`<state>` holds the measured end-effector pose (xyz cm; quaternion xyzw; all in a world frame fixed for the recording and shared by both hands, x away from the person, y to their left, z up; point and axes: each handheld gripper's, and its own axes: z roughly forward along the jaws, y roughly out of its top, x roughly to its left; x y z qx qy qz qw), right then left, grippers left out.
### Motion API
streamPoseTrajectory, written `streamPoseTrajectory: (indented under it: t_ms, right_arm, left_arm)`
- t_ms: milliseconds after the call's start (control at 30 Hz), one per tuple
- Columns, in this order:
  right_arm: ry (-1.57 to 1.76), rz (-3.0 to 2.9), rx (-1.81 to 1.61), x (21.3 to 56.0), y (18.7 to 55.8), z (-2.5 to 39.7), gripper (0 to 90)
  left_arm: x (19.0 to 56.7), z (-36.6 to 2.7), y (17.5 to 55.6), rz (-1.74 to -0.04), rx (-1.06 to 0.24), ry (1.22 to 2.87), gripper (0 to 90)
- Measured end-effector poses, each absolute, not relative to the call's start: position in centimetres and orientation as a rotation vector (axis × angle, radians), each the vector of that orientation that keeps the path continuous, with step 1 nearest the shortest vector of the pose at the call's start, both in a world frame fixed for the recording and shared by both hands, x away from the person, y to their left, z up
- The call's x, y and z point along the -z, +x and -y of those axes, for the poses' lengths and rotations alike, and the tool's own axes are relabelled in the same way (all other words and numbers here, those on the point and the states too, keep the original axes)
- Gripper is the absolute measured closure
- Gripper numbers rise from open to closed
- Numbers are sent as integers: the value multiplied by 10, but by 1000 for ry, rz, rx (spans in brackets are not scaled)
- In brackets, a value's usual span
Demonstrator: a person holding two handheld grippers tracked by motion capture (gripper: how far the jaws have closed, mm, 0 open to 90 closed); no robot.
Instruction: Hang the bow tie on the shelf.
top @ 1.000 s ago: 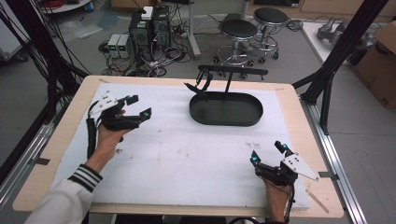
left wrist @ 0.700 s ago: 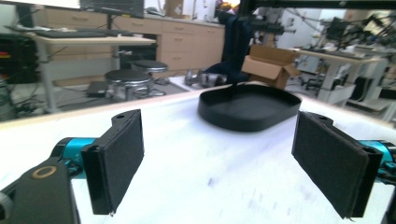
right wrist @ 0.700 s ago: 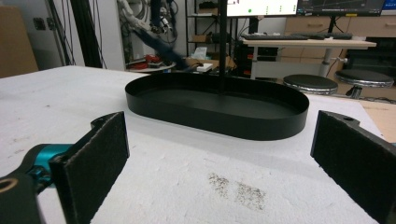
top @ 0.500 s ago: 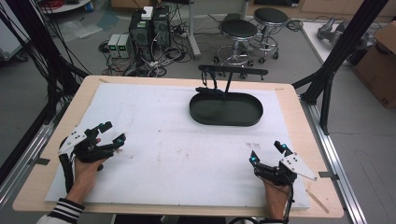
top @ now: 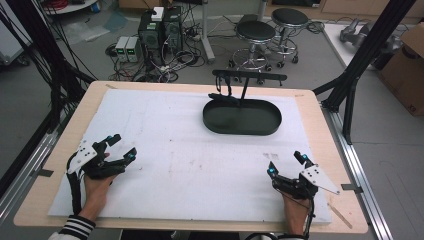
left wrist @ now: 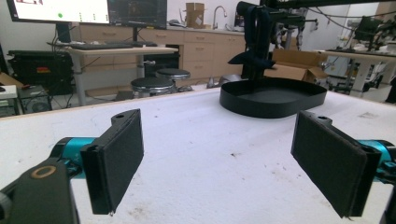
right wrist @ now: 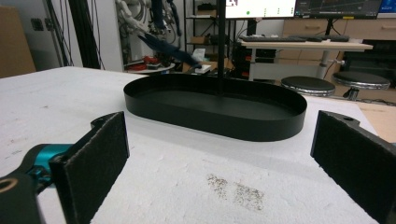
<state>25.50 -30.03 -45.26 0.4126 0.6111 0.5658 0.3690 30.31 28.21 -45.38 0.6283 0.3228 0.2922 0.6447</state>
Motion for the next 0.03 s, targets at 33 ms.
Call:
streamPoseTrajectory:
  t_ms: [33]
  right_arm:
    - [1061,-1567,-1454,453,255,300,32]
  left_arm:
    - [454,-281,303,-740,-668,1434,176]
